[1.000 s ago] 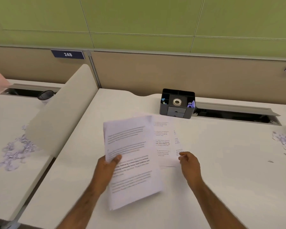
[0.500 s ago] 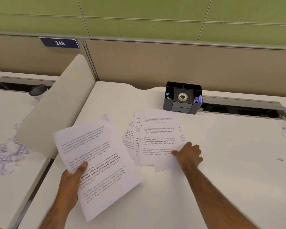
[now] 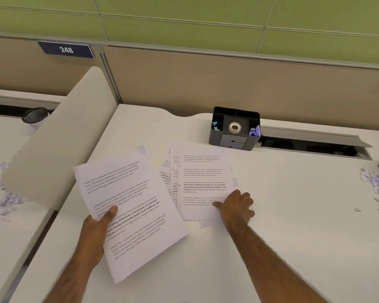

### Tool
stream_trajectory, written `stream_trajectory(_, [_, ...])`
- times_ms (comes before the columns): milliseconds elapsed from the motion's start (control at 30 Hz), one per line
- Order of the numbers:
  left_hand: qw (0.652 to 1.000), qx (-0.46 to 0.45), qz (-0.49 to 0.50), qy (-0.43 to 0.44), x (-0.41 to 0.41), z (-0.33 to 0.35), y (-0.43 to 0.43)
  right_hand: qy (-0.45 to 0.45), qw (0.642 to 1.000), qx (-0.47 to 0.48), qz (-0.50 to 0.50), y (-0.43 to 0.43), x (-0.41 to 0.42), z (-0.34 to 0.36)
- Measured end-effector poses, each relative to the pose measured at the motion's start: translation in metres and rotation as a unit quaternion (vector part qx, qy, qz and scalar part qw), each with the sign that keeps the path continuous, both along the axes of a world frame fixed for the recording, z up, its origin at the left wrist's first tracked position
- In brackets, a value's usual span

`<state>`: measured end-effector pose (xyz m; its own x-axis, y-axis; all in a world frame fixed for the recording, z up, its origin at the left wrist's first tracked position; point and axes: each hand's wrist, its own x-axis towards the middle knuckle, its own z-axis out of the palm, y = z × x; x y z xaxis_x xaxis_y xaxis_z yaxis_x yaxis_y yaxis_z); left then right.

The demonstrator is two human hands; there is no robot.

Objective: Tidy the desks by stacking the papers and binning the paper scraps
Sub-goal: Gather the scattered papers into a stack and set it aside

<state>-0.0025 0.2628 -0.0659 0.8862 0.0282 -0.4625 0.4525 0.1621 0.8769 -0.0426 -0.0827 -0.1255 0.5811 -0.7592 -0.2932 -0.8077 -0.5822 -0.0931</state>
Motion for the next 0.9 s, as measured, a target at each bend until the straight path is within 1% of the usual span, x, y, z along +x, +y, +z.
stream_trajectory(133, [1.000,0.007,-0.005,0.000,-0.001,0.000,-0.002,0.002,1.000,0.006,0.013,0.004,0.006,0.004])
stream_trajectory(233, [1.000,0.005,-0.009,-0.002,-0.001,0.000,-0.008,-0.017,0.999,0.050,0.005,0.006,0.007,0.005])
stream_trajectory(333, [1.000,0.003,-0.020,-0.003,-0.003,0.000,-0.013,-0.056,0.994,0.092,-0.003,0.008,0.004,0.005])
stream_trajectory(500, [1.000,0.013,-0.025,-0.001,-0.004,0.001,-0.013,-0.143,0.981,0.115,-0.057,-0.003,-0.003,0.006])
stream_trajectory(567, [0.999,0.019,-0.025,0.003,-0.003,0.000,-0.010,-0.154,0.974,0.142,-0.080,-0.013,-0.006,0.005])
stream_trajectory(633, [0.999,0.021,-0.025,0.008,-0.004,-0.004,-0.009,-0.169,0.960,0.191,-0.114,-0.023,-0.011,0.001])
stream_trajectory(667, [0.999,0.020,-0.025,0.011,-0.004,-0.005,-0.009,-0.188,0.946,0.222,-0.140,-0.028,-0.015,-0.002])
stream_trajectory(700, [0.999,0.018,-0.027,0.014,-0.004,-0.005,-0.010,-0.215,0.925,0.258,-0.178,-0.033,-0.018,-0.003])
stream_trajectory(733, [0.999,0.017,-0.031,0.015,-0.004,-0.005,-0.011,-0.252,0.890,0.307,-0.225,-0.038,-0.022,-0.004])
stream_trajectory(800, [0.999,0.016,-0.040,0.018,-0.004,-0.005,-0.012,-0.321,0.785,0.415,-0.329,-0.045,-0.032,0.004])
stream_trajectory(833, [0.999,0.016,-0.042,0.021,-0.003,-0.005,-0.013,-0.345,0.741,0.451,-0.359,-0.048,-0.040,0.012])
stream_trajectory(900, [0.998,0.013,-0.046,0.029,-0.002,-0.007,-0.014,-0.386,0.691,0.488,-0.368,-0.055,-0.057,0.029])
